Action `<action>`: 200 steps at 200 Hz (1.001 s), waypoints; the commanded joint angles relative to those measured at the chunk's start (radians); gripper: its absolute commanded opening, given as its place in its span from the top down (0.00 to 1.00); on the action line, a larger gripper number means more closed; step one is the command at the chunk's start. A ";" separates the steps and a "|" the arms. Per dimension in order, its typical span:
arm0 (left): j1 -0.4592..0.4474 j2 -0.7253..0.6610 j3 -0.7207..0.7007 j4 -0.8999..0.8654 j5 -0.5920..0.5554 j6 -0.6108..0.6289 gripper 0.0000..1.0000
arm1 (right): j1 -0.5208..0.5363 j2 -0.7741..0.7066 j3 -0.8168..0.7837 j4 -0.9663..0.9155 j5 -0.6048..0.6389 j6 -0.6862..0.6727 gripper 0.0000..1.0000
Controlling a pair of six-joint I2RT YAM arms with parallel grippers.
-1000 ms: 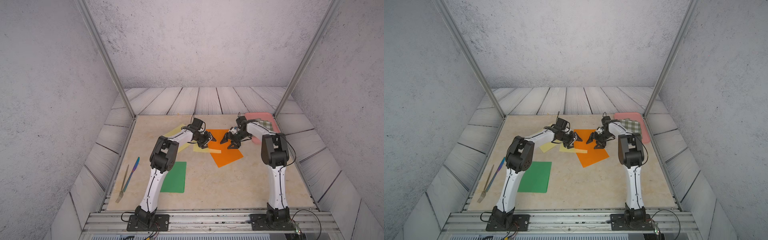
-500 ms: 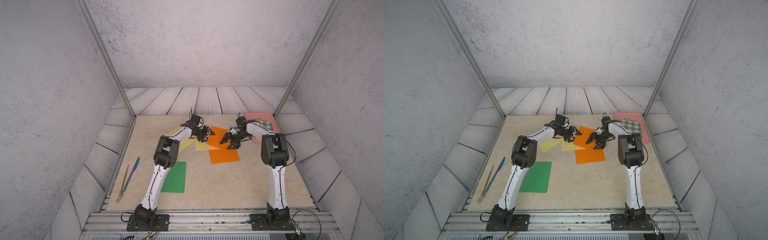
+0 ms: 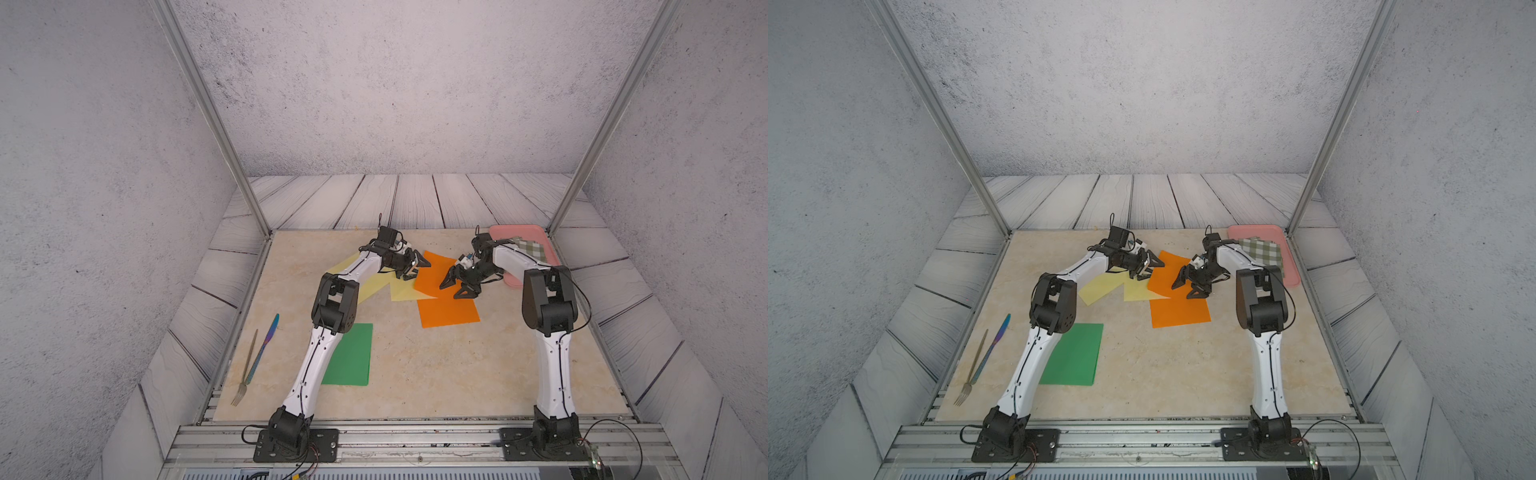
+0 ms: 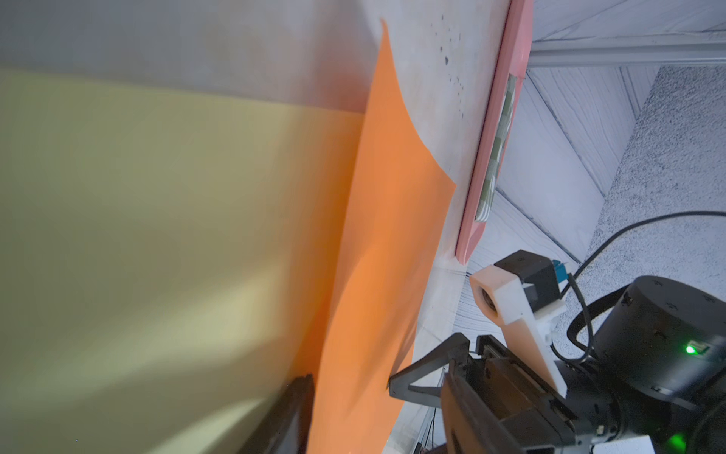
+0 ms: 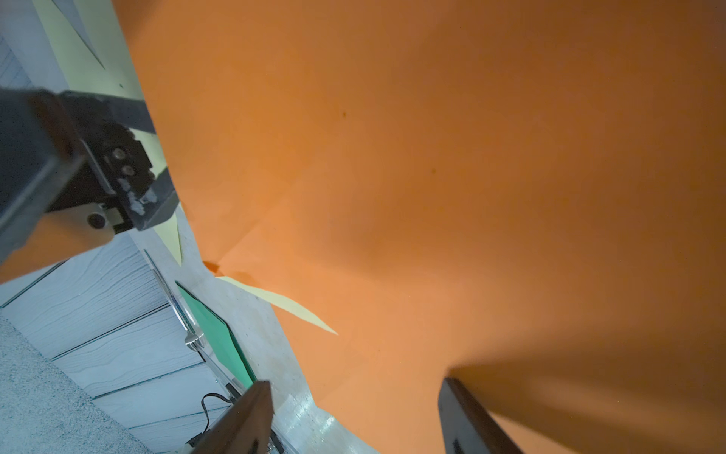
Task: Sort the scattered colored papers by color
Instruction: Pick up the colored paper from the center of the board.
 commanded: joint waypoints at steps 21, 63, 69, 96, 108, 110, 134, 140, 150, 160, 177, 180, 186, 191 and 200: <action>-0.001 0.035 0.071 -0.089 0.055 0.108 0.49 | 0.027 0.112 -0.041 -0.133 0.120 -0.043 0.29; -0.002 0.030 0.071 -0.186 0.037 0.195 0.65 | 0.035 0.100 -0.065 -0.143 0.152 -0.054 0.29; -0.002 0.031 0.071 -0.189 0.037 0.198 0.68 | 0.035 0.098 -0.067 -0.143 0.155 -0.055 0.29; -0.003 0.044 0.079 -0.206 0.041 0.209 0.72 | 0.036 0.083 -0.087 -0.144 0.173 -0.063 0.29; -0.004 0.046 0.081 -0.216 0.041 0.219 0.73 | 0.036 0.077 -0.092 -0.145 0.183 -0.066 0.29; -0.004 0.046 0.081 -0.218 0.041 0.222 0.74 | 0.036 0.076 -0.093 -0.146 0.184 -0.066 0.29; -0.005 0.049 0.081 -0.236 0.037 0.239 0.84 | 0.037 0.071 -0.097 -0.146 0.197 -0.070 0.29; -0.004 0.050 0.080 -0.242 0.036 0.243 0.86 | 0.037 0.069 -0.098 -0.145 0.199 -0.070 0.29; -0.005 0.048 0.081 -0.246 0.032 0.248 0.93 | 0.037 0.067 -0.095 -0.144 0.202 -0.068 0.29; -0.005 0.045 0.080 -0.248 0.026 0.255 1.00 | 0.037 0.064 -0.093 -0.143 0.206 -0.068 0.28; -0.007 0.035 0.079 -0.252 0.011 0.266 1.00 | 0.036 0.054 -0.078 -0.141 0.218 -0.069 0.27; -0.007 0.031 0.079 -0.253 0.008 0.267 1.00 | 0.037 0.051 -0.077 -0.139 0.222 -0.069 0.27; -0.007 0.026 0.079 -0.252 0.001 0.272 1.00 | 0.036 0.041 -0.074 -0.133 0.227 -0.069 0.26; -0.007 0.022 0.078 -0.252 -0.003 0.275 1.00 | 0.037 0.030 -0.071 -0.128 0.232 -0.068 0.26; -0.006 0.013 0.080 -0.250 -0.010 0.278 1.00 | 0.036 0.006 -0.063 -0.114 0.237 -0.069 0.25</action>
